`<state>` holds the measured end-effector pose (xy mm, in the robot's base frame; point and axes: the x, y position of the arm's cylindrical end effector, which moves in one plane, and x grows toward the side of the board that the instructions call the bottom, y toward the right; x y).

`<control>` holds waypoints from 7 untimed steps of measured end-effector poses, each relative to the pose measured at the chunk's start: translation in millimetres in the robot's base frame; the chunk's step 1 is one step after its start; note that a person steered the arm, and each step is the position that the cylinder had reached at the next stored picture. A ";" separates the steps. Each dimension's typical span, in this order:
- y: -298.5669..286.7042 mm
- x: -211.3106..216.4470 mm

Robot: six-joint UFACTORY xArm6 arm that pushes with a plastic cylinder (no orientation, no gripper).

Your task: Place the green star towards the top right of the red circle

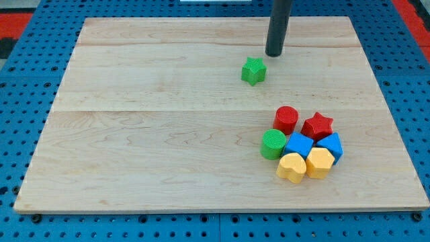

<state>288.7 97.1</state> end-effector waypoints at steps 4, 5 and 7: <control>-56.0 58.0; -4.7 61.2; 32.5 63.5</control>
<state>352.3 129.6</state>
